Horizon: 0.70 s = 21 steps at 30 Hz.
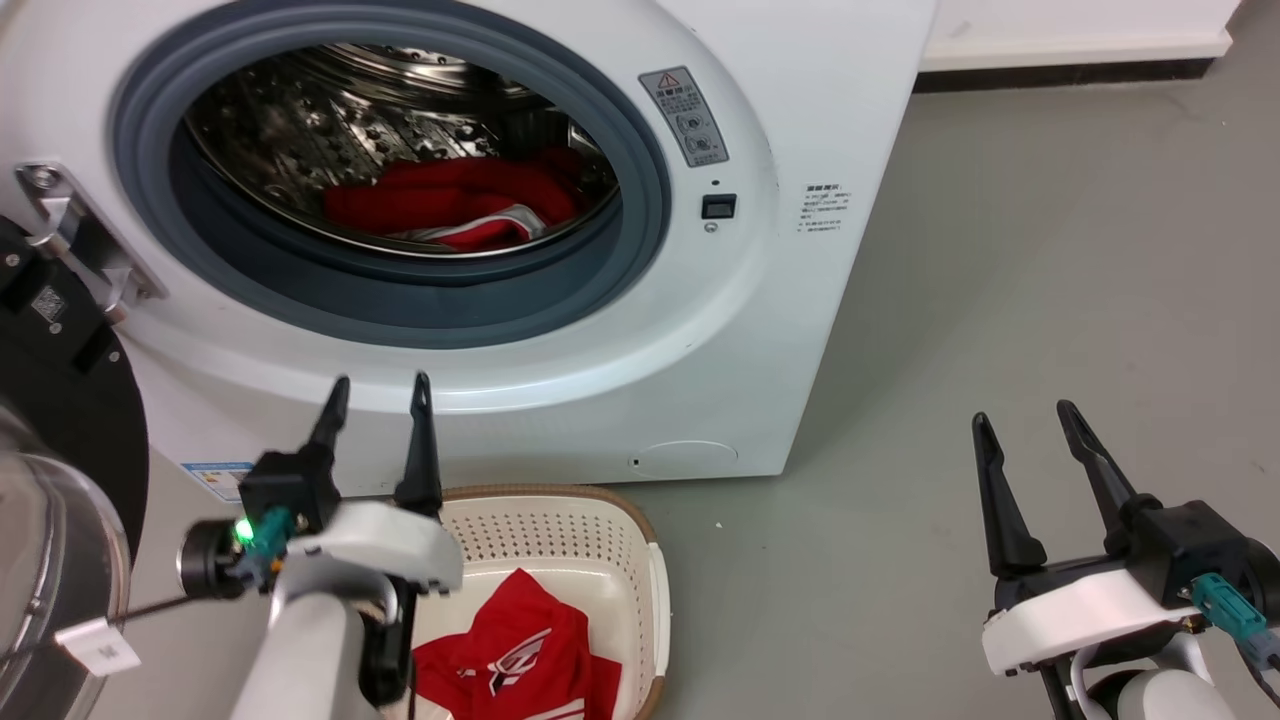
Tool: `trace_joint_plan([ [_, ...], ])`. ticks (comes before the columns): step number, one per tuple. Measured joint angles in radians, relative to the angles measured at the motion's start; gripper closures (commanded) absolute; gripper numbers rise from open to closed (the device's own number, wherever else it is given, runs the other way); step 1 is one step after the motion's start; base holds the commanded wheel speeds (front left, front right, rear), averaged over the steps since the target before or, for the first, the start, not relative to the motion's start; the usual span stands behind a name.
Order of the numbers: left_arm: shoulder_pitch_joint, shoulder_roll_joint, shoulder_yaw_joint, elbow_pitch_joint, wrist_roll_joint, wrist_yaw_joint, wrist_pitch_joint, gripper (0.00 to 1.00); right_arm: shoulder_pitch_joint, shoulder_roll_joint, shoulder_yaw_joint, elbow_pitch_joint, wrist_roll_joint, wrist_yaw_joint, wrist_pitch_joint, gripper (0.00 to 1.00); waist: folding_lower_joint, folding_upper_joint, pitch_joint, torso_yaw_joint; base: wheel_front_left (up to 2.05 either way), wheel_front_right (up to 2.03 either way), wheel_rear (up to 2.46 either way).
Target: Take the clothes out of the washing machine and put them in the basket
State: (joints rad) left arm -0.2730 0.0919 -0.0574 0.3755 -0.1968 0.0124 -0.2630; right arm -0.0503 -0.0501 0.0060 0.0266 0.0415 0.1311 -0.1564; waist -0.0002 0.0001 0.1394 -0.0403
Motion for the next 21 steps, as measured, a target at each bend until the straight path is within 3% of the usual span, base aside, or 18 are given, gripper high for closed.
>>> trace_joint_plan([
  [12,-0.254,0.105,0.006,0.064,0.017,-0.023,0.089,0.0,-0.056,0.0,0.026,-0.005,0.036,0.0,-0.021,0.0,0.0002,0.0,0.111,-0.082,0.0,0.0,0.0],
  [21,-0.489,0.238,0.03,0.17,0.02,-0.053,0.21,0.0,-0.141,0.0,0.063,0.044,0.095,0.0,-0.073,0.0,0.0004,0.0,0.254,-0.184,0.0,0.0,0.0],
])
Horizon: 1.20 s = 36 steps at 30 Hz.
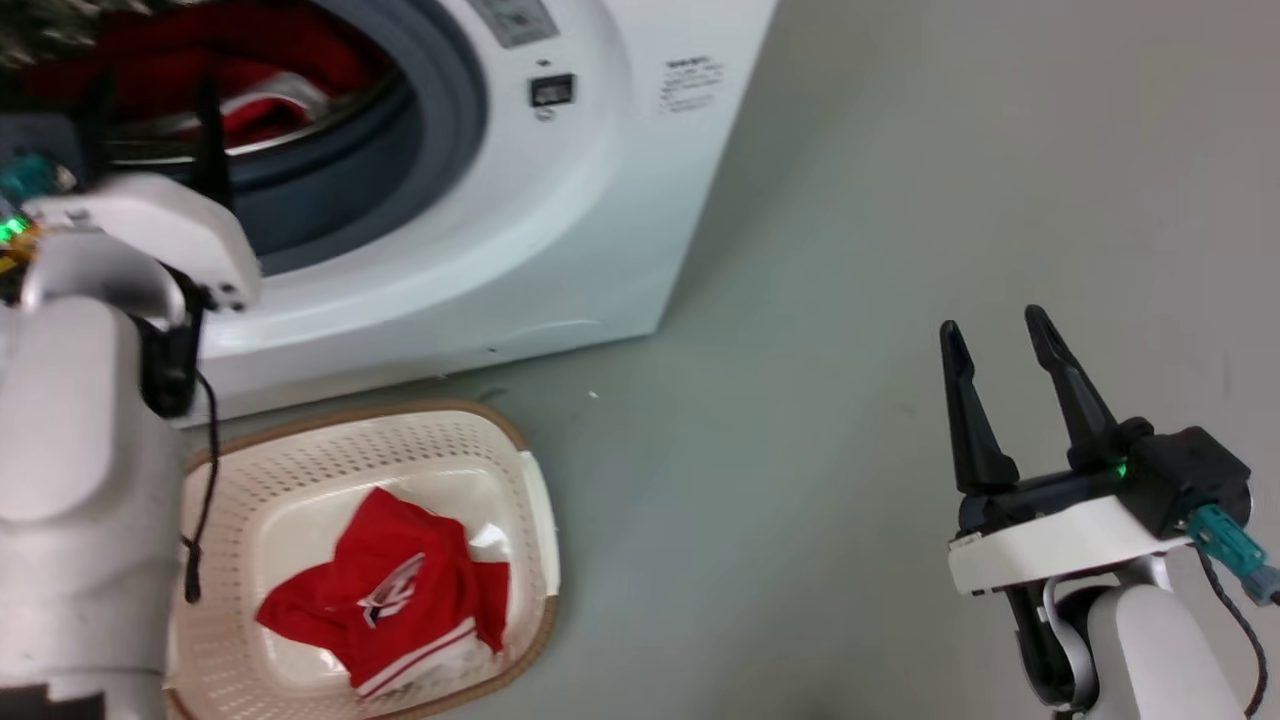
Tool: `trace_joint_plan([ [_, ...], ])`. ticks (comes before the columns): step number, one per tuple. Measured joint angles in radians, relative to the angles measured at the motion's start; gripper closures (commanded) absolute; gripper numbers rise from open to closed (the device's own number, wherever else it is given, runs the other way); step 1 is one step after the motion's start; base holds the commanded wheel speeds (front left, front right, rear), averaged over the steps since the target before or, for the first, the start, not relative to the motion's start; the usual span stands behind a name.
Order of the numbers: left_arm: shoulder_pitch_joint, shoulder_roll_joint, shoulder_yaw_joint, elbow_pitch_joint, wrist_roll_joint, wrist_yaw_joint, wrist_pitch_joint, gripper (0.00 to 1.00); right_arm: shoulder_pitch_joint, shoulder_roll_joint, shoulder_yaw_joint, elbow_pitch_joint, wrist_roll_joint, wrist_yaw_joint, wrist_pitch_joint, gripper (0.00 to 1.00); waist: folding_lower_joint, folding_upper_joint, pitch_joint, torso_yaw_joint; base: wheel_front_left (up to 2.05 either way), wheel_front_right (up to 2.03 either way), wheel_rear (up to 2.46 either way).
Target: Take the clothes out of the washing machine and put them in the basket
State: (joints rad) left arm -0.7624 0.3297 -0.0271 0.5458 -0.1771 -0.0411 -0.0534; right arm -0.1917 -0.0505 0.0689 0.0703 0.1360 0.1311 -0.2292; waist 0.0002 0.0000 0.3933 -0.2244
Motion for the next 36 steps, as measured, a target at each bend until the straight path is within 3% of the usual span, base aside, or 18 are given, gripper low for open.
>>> trace_joint_plan([
  [12,-0.284,0.196,-0.017,0.118,0.047,-0.035,0.232,0.0,-0.075,-0.001,0.062,0.063,0.078,0.0,-0.031,0.0,0.0,0.0,0.175,-0.147,0.0,0.0,0.0],
  [21,-0.469,0.294,-0.061,0.161,0.066,-0.066,0.462,0.0,-0.106,0.0,0.105,0.05,0.134,0.0,-0.033,0.0,0.0,0.0,0.287,-0.222,0.0,0.0,0.0],
  [28,-0.535,0.35,-0.086,0.156,0.058,-0.077,0.652,0.0,-0.118,0.0,0.129,0.046,0.159,0.0,-0.034,0.0,0.0,0.0,0.35,-0.266,0.0,0.0,0.0],
  [36,-0.546,0.378,-0.094,0.098,0.046,-0.069,0.782,0.0,-0.133,0.0,0.147,0.039,0.182,0.0,-0.034,0.0,0.0,0.0,0.401,-0.292,0.0,0.0,0.0],
])
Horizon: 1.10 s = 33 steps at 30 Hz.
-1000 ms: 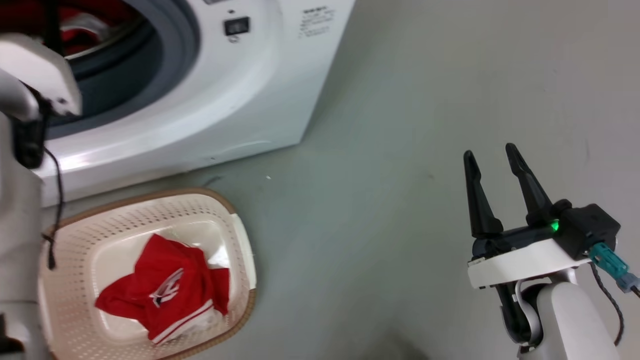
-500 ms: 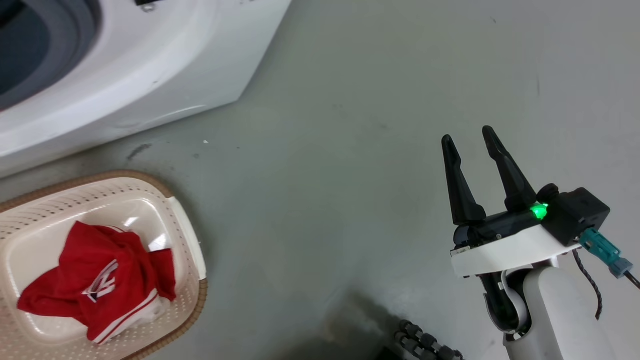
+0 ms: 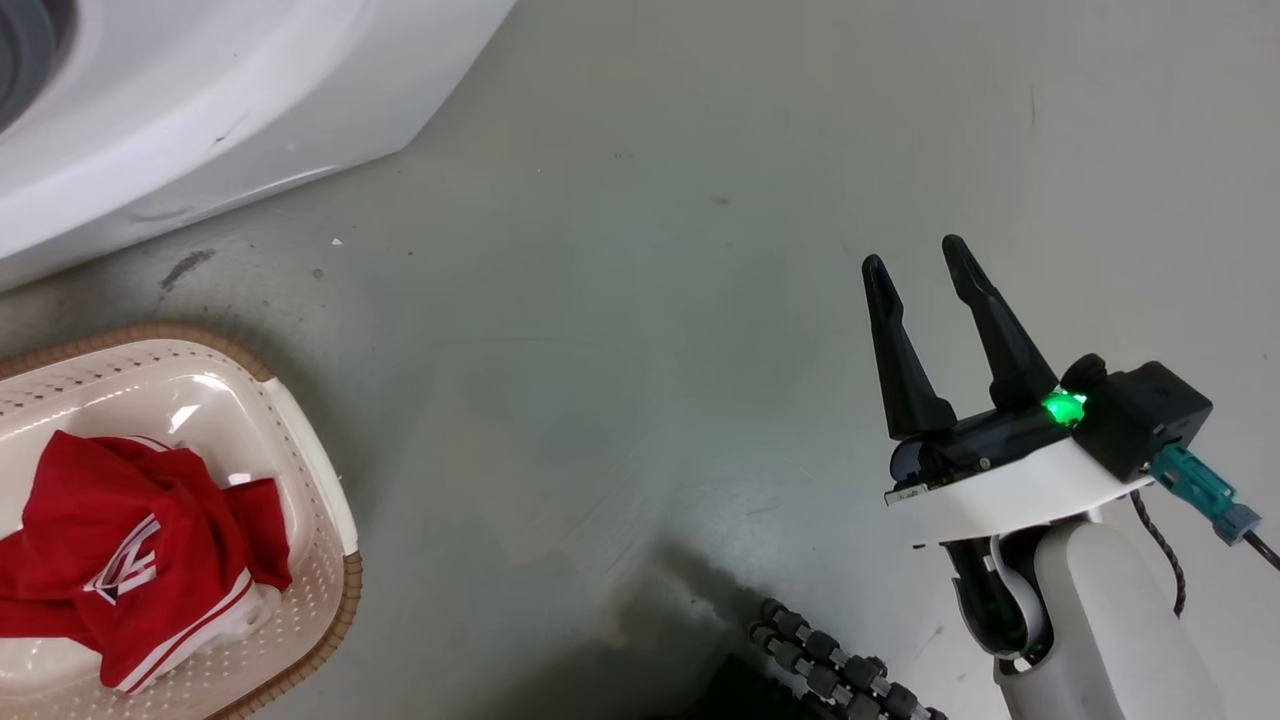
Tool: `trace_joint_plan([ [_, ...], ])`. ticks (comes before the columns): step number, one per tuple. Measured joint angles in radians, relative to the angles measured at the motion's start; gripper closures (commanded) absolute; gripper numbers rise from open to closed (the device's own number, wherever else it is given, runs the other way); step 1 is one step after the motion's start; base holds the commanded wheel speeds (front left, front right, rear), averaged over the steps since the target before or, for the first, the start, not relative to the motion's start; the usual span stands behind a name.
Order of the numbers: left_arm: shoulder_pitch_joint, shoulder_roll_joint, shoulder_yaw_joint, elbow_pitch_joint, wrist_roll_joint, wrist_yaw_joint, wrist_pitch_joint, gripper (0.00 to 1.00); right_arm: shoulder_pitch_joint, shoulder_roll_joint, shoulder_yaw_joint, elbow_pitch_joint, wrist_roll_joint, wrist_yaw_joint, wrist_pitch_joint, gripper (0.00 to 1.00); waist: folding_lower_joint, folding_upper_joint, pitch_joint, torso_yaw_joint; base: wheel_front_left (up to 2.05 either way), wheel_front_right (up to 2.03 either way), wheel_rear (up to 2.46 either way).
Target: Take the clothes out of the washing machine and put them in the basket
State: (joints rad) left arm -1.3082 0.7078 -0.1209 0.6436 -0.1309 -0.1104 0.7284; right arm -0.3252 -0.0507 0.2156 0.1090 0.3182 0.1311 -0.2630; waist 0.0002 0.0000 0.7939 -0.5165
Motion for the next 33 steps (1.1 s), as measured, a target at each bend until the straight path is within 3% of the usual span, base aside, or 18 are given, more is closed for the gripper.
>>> trace_joint_plan([
  [7,0.027,0.025,0.032,-0.038,-0.032,0.033,0.074,0.0,-0.002,0.0,0.006,-0.003,0.009,0.0,0.0,0.0,-0.0001,0.0,0.017,-0.012,0.0,0.0,0.0],
  [8,0.033,0.03,0.034,-0.046,-0.032,0.036,0.08,0.11,-0.002,0.0,0.007,-0.004,0.009,0.0,0.0,0.0,0.0,0.0,0.019,-0.013,0.0,0.0,0.0],
  [9,0.035,0.035,0.037,-0.054,-0.033,0.037,0.084,0.29,-0.002,0.0,0.007,-0.004,0.01,0.0,0.0,0.0,-0.0001,0.0,0.021,-0.014,0.0,0.0,0.0],
  [10,0.04,0.037,0.04,-0.061,-0.035,0.043,0.084,0.55,-0.003,0.0,0.007,-0.004,0.01,0.0,0.0,0.0,-0.0001,0.0,0.023,-0.013,0.0,0.0,0.0],
  [11,0.045,0.038,0.042,-0.069,-0.04,0.048,0.084,1.0,-0.005,0.0,0.007,-0.004,0.011,0.0,0.0,0.0,-0.0001,0.0,0.026,-0.013,0.0,0.0,0.0],
  [15,0.062,0.044,0.043,-0.1,-0.039,0.061,0.056,1.0,-0.01,0.0,0.011,-0.004,0.012,0.0,0.0,0.0,-0.0001,0.0,0.031,-0.008,0.0,0.0,0.0],
  [20,0.076,0.047,0.043,-0.121,-0.021,0.094,-0.05,1.0,-0.015,0.0,0.01,0.0,0.011,0.0,0.0,0.0,-0.0001,0.0001,0.026,-0.004,0.0,0.0,0.0],
  [33,0.083,-0.021,0.044,-0.043,-0.018,0.15,-0.487,1.0,-0.015,0.0,-0.038,0.005,-0.022,0.0,0.0,0.0,-0.0001,0.0,-0.064,0.029,0.0,0.0,0.0],
])
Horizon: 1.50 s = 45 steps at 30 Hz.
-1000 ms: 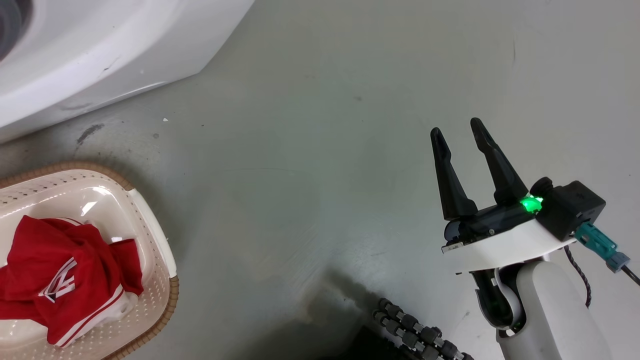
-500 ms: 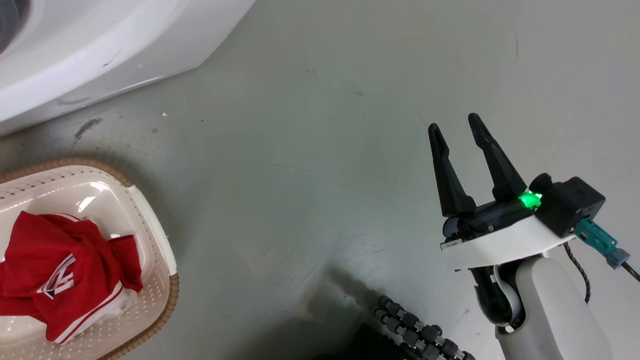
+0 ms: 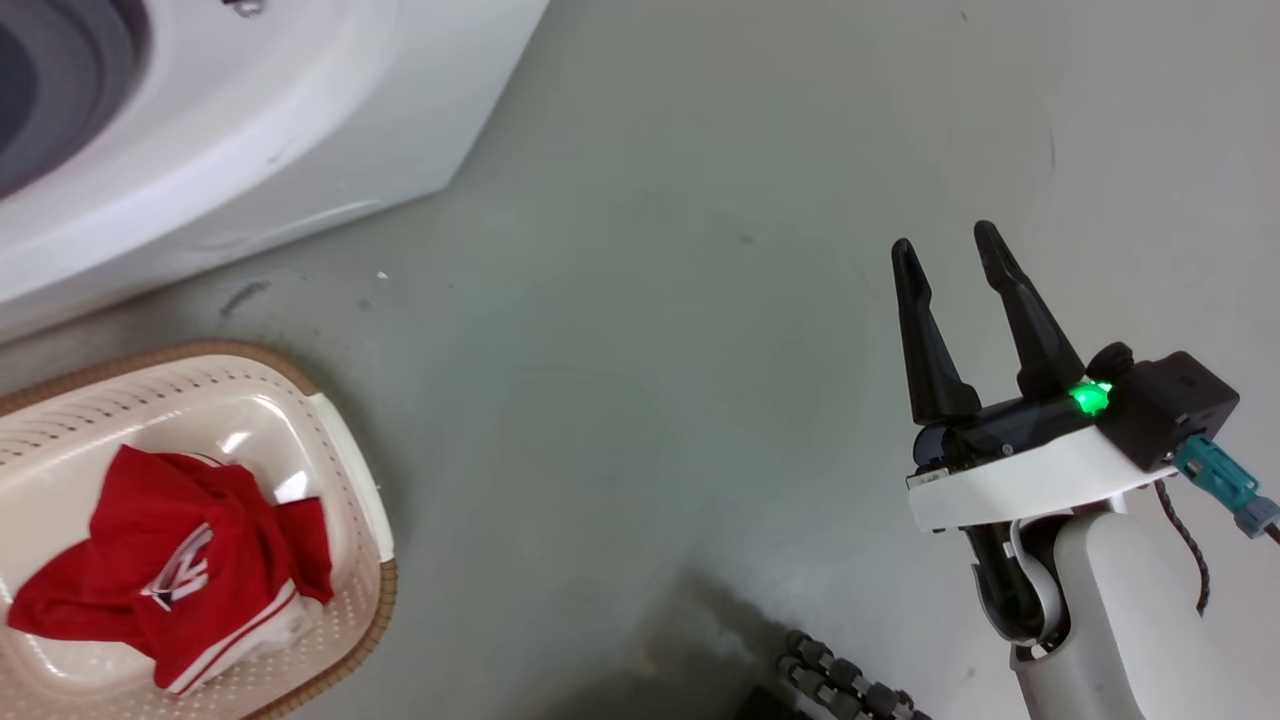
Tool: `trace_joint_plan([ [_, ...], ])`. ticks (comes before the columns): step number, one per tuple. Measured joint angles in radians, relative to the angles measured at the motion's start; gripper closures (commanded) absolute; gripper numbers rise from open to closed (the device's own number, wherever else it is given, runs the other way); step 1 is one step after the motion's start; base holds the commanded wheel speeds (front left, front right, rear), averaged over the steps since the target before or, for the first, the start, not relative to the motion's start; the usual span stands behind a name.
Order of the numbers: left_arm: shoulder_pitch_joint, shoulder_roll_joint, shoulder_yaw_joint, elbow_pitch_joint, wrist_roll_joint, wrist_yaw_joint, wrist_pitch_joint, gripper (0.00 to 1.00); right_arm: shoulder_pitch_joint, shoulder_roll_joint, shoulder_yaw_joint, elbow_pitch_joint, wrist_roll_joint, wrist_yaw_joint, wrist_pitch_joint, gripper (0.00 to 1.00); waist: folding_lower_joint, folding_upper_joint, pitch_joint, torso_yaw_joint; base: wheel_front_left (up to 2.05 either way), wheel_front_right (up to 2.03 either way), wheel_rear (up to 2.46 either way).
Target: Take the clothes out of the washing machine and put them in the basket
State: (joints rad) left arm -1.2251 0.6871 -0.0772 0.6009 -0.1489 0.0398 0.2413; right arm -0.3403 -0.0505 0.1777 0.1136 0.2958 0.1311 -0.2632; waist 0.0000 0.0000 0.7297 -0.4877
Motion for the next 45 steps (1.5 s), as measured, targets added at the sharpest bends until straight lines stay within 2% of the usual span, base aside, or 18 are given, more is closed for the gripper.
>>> trace_joint_plan([
  [10,0.11,-0.057,0.013,0.126,-0.043,0.005,-0.273,1.0,0.034,0.0,-0.034,0.014,-0.04,0.0,0.0,0.0,-0.0001,0.0001,-0.124,0.04,0.0,0.0,0.0],
  [21,0.293,-0.139,0.044,0.187,-0.119,0.005,-0.444,1.0,0.096,0.0,-0.076,0.025,-0.085,0.0,0.0,0.0,-0.0001,0.0,-0.271,0.1,0.0,0.0,0.0],
  [27,0.385,-0.186,0.05,0.159,-0.143,0.006,-0.482,1.0,0.113,0.001,-0.091,0.026,-0.105,0.0,0.0,0.0,-0.0002,0.0,-0.346,0.146,0.0,0.0,0.0],
  [36,0.529,-0.249,0.035,0.017,-0.163,0.011,-0.493,1.0,0.163,0.001,-0.119,0.034,-0.133,0.0,0.0,0.0,-0.0003,0.0,-0.455,0.225,0.0,0.0,0.0],
  [45,0.689,-0.276,0.013,-0.224,-0.173,0.037,-0.421,1.0,0.209,0.001,-0.134,0.031,-0.146,0.0,0.014,0.0,-0.0003,0.0,-0.547,0.289,0.0,0.0,0.0],
])
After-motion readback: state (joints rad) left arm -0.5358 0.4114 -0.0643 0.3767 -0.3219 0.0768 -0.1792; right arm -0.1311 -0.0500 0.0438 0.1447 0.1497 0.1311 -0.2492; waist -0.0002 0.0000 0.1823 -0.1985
